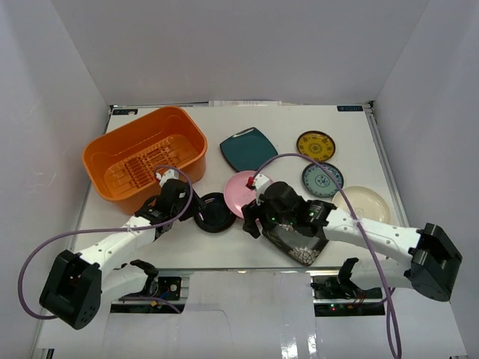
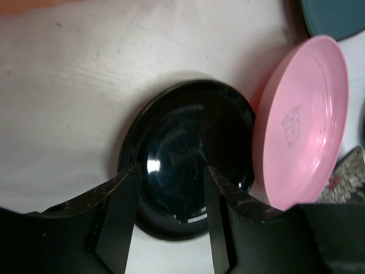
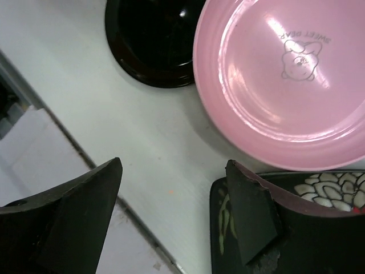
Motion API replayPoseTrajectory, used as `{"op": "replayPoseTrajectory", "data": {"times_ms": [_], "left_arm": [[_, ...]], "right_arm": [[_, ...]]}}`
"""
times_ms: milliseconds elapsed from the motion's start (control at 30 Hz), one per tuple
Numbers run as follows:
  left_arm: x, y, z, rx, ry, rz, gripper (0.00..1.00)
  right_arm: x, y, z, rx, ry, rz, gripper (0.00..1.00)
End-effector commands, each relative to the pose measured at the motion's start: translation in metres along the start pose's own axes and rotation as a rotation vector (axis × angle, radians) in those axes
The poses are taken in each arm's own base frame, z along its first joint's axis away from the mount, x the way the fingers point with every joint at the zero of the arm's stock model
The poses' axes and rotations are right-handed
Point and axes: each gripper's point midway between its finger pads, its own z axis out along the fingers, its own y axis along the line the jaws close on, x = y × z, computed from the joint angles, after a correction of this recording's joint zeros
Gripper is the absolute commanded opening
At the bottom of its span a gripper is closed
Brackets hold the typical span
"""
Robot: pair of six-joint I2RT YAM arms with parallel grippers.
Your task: Place the plates into the plastic bin on the countertop
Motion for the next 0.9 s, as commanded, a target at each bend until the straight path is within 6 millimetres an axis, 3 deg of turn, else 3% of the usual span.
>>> {"op": "replayPoseTrajectory", "data": {"times_ms": [0, 67, 200, 300, 433, 567, 733, 867], "left_arm": [[0.035, 0.037, 0.014, -0.155, 0.093, -0.064, 0.58], [0.040, 0.047, 0.016, -0.193, 0.097, -0.055, 0.49], [0.050, 0.062, 0.007, -0.229, 0.076, -0.036, 0.46], [0.050, 0.061, -0.007, -0.204, 0.038, -0.044, 0.51], [0.049, 0.052, -0.021, -0.125, 0.000, -0.073, 0.59], [0.057, 0.062, -0.021, -0.158, 0.021, -0.085, 0.61], [0.041, 0.070, -0.031, -0.227, -0.048, -0.089, 0.64], [0.019, 0.054, -0.047, -0.154, -0.135, -0.111, 0.73]], "right_arm": [[-0.029, -0.016, 0.011, 0.103, -0.061, -0.161, 0.80], [-0.030, -0.016, 0.021, 0.098, -0.044, -0.189, 0.79], [-0.029, -0.010, 0.039, 0.050, -0.021, -0.248, 0.79], [-0.019, -0.014, 0.054, 0.059, 0.033, -0.272, 0.79], [-0.023, -0.016, 0.058, 0.069, 0.022, -0.287, 0.79], [-0.022, -0.016, 0.067, 0.053, 0.017, -0.331, 0.77], [-0.009, -0.013, 0.087, 0.013, 0.094, -0.359, 0.75], [-0.004, -0.014, 0.094, 0.005, 0.109, -0.359, 0.74]]}}
